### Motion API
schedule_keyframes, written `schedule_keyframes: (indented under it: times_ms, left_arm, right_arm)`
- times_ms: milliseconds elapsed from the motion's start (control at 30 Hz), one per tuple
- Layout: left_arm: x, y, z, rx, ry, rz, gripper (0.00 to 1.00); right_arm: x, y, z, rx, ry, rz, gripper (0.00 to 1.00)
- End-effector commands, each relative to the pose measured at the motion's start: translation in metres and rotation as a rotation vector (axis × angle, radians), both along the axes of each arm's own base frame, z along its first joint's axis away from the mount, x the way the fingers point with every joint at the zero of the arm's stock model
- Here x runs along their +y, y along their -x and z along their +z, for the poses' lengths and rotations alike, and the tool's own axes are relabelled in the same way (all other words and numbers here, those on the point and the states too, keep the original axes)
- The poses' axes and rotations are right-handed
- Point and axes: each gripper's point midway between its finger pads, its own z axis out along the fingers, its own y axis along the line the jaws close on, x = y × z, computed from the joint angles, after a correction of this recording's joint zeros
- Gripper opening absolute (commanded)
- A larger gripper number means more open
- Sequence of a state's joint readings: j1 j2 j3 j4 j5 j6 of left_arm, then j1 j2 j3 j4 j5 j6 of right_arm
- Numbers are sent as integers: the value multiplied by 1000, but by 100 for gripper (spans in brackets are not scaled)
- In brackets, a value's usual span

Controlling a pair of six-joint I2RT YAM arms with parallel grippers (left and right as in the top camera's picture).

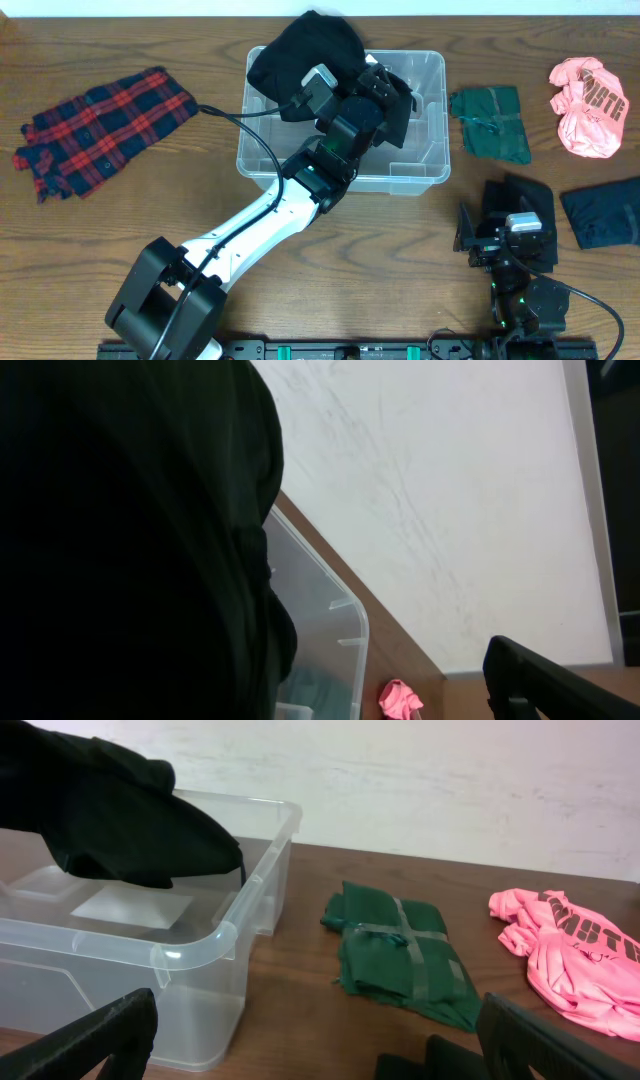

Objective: Pack container
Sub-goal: 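Lift the black garment with the left gripper and carry it into the bin, then release the black garment and press it flat inside the bin with left gripper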

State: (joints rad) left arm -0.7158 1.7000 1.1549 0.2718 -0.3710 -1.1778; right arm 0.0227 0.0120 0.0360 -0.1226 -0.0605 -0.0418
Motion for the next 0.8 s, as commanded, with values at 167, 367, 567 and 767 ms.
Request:
schedule_keyframes:
  times_ms: [167,367,567,767]
  left_arm:
    - [-12,5,23,-57,-25,-41,98]
    - [-1,23,21,6,-90,-44,98]
    - [23,42,49,7,-107,-14,98]
    - [36,56,75,-16,-86,-14,98]
  right_arm:
    - [0,0,-1,-2,15,3,99]
    - [0,0,-1,-2,15,3,99]
    - [0,0,-1,-2,15,3,99]
    - [0,0,-1,-2,15,3,99]
